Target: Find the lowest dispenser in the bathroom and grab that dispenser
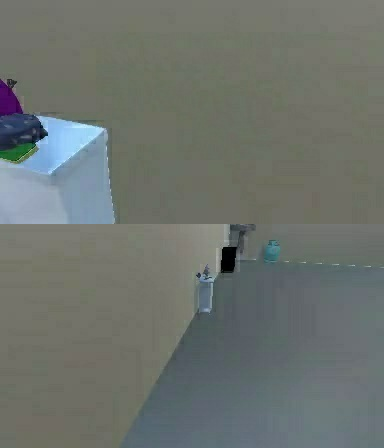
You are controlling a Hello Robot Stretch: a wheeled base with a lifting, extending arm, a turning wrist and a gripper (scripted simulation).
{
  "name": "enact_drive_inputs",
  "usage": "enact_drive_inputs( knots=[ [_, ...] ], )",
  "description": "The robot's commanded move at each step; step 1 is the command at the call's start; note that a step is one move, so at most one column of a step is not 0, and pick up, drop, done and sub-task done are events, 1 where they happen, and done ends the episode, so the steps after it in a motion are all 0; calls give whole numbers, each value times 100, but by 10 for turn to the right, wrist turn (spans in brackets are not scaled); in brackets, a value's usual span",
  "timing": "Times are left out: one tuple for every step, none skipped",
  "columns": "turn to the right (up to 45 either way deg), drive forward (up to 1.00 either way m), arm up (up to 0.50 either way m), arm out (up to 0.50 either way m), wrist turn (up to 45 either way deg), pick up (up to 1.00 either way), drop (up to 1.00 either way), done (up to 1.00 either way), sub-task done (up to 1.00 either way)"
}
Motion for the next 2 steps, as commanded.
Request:
enact_drive_inputs(
  knots=[
    [450, 0, 0, 0, 0, 0, 0, 0, 0],
    [450, 0, 0, 0, 0, 0, 0, 0, 0]
  ],
)
